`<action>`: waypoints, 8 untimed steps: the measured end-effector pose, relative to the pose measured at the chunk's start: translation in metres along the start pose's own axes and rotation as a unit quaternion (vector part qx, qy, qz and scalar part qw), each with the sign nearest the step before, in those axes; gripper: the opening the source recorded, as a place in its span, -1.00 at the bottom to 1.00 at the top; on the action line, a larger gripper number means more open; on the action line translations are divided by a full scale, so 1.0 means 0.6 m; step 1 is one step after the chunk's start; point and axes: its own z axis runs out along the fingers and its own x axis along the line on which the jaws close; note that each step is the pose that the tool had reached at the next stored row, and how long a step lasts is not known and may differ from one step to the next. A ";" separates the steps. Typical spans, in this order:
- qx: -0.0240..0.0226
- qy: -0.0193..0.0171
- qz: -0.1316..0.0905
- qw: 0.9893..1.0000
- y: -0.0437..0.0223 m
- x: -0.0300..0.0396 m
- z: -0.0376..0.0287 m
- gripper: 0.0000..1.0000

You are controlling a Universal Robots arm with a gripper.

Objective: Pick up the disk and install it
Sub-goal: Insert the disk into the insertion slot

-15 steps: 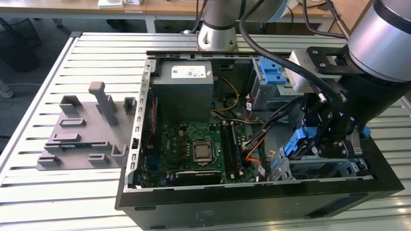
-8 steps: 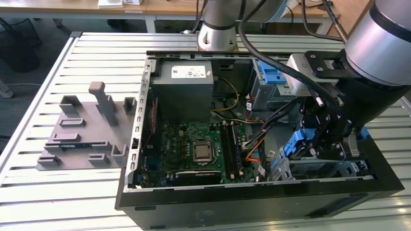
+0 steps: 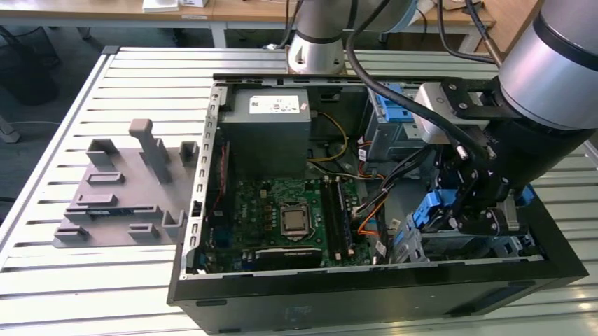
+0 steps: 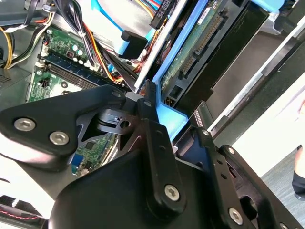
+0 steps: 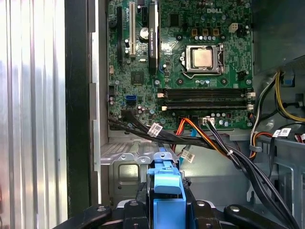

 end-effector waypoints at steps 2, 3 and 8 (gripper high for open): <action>0.000 0.000 0.000 1.000 0.000 0.000 0.000 -0.26; 0.000 0.000 0.000 1.000 0.000 0.000 0.000 -0.26; 0.000 0.000 0.000 1.000 0.000 0.000 0.001 -0.12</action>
